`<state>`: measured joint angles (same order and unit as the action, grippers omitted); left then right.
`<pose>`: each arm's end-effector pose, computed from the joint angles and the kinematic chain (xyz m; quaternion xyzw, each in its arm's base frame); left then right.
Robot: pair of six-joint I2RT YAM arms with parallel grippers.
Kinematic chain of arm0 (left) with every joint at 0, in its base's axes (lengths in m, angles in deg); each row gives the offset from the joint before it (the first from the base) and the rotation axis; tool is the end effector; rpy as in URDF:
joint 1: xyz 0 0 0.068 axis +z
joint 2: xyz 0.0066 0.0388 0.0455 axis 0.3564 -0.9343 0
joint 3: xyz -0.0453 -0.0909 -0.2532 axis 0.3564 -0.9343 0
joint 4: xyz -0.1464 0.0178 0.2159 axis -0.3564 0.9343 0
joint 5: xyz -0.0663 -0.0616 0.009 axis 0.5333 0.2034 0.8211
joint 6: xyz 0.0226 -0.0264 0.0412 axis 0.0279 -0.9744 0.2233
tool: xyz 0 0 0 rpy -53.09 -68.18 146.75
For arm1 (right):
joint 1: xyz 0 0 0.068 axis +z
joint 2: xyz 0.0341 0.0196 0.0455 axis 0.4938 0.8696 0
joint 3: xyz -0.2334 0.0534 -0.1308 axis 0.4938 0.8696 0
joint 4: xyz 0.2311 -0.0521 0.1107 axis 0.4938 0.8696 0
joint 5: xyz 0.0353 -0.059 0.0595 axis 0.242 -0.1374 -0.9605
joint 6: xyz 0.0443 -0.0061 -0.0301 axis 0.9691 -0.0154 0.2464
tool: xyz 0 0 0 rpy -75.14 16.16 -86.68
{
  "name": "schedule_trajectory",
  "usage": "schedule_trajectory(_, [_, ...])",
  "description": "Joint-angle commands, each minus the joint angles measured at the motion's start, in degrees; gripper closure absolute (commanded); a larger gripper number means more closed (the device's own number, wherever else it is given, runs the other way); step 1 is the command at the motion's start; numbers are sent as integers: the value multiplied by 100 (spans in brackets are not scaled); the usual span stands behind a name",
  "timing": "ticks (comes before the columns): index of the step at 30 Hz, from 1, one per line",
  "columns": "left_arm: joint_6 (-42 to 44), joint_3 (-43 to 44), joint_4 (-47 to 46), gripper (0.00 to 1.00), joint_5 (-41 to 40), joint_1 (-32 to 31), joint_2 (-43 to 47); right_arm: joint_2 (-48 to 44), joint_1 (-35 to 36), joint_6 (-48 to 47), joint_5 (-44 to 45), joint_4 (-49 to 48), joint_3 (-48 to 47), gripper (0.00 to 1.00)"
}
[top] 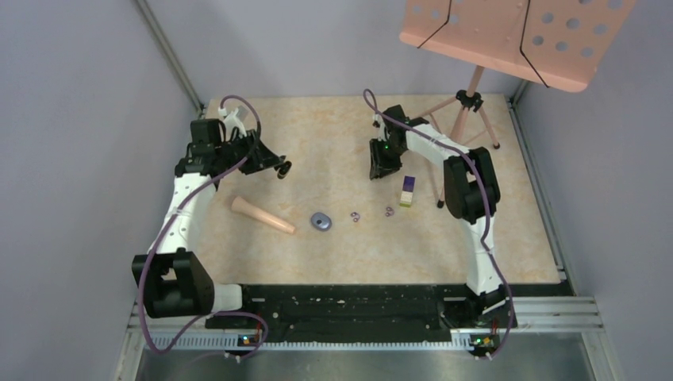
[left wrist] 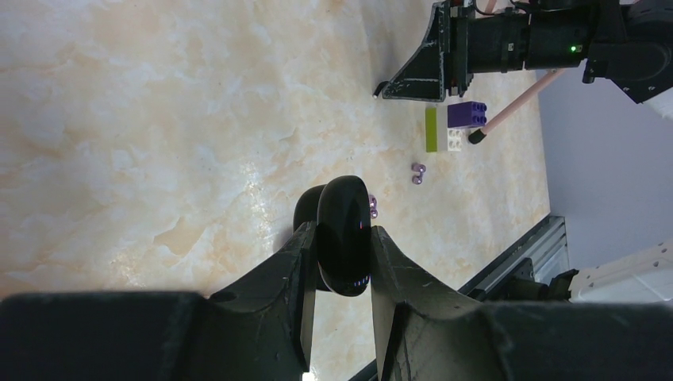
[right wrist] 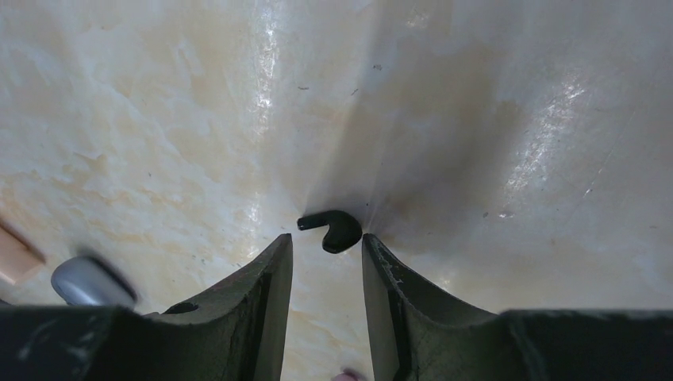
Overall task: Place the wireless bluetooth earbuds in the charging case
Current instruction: Pick up the earbud from the center of the board.
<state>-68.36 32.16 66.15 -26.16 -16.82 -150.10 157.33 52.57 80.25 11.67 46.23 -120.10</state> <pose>0.2899 -0.0027 0.3209 -0.0142 0.8587 -0.3613 0.3631 0.4293 0.1927 0.1737 -0.0982 0.9662 0.1924 0.1404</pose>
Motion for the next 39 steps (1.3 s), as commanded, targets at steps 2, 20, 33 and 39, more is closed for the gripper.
schedule_trajectory(2, [68, -37, -94, 100, -8, 59, 233, 204, -50, 92, -75, -124, -245, 63])
schedule_trajectory(20, [51, -73, -83, 100, -17, 95, 227, 346, -110, 203, -3, -150, -255, 69])
schedule_trajectory(33, [60, -83, -64, 100, -15, 95, 220, 414, -144, 302, -212, -227, -244, 76])
schedule_trajectory(39, [26, -102, -103, 100, 7, 96, 202, 356, -140, 73, -223, -248, -190, 91])
